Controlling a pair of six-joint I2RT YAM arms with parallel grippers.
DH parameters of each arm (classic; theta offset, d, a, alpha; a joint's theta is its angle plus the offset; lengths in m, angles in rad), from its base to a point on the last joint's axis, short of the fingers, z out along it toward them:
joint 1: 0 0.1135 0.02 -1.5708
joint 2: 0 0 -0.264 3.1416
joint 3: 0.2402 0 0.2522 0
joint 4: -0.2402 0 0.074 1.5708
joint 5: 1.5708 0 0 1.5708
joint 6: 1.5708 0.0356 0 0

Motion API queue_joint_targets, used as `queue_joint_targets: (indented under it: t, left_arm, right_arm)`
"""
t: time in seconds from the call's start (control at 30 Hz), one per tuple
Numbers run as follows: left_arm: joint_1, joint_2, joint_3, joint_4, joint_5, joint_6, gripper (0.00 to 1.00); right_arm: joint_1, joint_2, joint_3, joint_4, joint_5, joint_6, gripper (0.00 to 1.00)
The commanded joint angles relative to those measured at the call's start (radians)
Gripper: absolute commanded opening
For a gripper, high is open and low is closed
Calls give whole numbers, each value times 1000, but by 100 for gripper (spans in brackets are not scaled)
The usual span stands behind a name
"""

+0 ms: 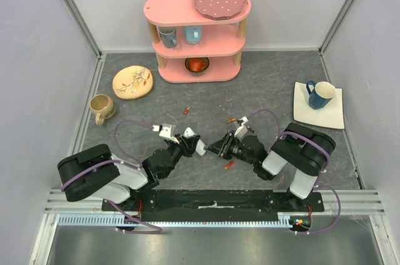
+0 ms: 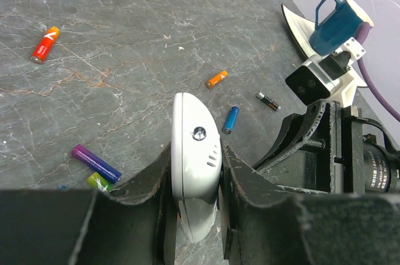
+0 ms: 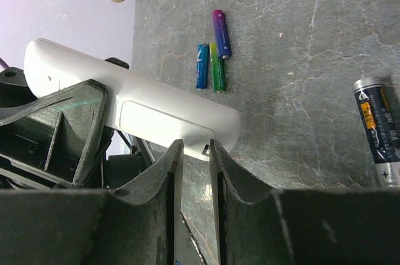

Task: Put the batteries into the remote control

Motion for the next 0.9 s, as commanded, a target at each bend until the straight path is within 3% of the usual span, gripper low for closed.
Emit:
queue_joint_targets:
  t: [0.0,0.87]
  left_arm:
    - [-11,-14,13,-20,-7,-19,2]
    - [-11,-109,22,-143,32,-41,2]
  right_arm:
    - [-3,-42,-4,61,16,-15,30]
    - [-6,-34,-2,51,22,-24,30]
